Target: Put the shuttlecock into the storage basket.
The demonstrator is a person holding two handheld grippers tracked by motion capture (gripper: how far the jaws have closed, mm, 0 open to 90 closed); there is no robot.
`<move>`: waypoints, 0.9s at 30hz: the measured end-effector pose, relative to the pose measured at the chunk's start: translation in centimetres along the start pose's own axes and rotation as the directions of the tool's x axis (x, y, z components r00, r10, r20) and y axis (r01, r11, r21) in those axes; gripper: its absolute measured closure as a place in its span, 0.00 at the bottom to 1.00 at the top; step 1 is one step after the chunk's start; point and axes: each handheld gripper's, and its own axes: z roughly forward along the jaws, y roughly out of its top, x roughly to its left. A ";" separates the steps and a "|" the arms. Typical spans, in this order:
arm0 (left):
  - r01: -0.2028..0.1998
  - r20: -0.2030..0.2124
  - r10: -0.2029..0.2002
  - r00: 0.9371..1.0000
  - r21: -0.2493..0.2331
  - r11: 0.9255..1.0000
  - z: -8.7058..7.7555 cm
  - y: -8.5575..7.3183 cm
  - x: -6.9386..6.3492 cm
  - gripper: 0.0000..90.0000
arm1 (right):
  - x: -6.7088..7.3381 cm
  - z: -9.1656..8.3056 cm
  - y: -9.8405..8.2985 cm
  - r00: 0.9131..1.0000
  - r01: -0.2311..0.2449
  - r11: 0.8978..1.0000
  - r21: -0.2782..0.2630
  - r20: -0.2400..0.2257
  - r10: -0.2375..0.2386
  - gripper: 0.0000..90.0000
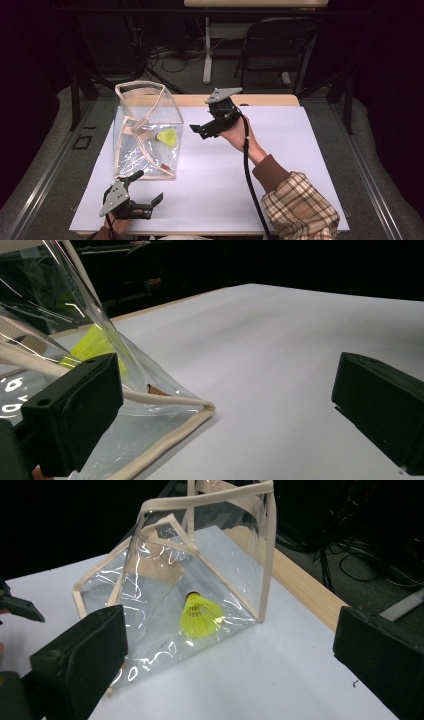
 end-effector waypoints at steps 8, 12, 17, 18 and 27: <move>0.000 -0.001 0.000 1.000 0.001 1.000 0.0 0.0 0.0 0.00 | 0.0 -2.3 -1.9 0.999 0.003 1.000 0.000 0.032 -0.003 0.00; -0.001 0.000 0.001 1.000 0.001 1.000 0.0 0.0 -0.1 0.00 | 0.1 -3.8 -3.0 0.999 0.000 1.000 -0.004 0.046 0.001 0.00; -0.002 0.001 0.002 1.000 0.001 1.000 0.0 0.0 0.0 0.00 | 0.2 -5.4 -4.6 0.998 -0.005 1.000 -0.011 0.065 0.006 0.00; -0.002 0.001 0.002 1.000 0.001 1.000 0.0 0.0 0.0 0.00 | 0.2 -5.6 -4.9 0.998 -0.007 1.000 -0.014 0.069 0.008 0.00; -0.003 0.001 0.003 1.000 0.002 1.000 0.0 0.0 -0.1 0.00 | 0.7 -7.6 -7.9 0.995 -0.017 1.000 -0.012 0.097 0.018 0.00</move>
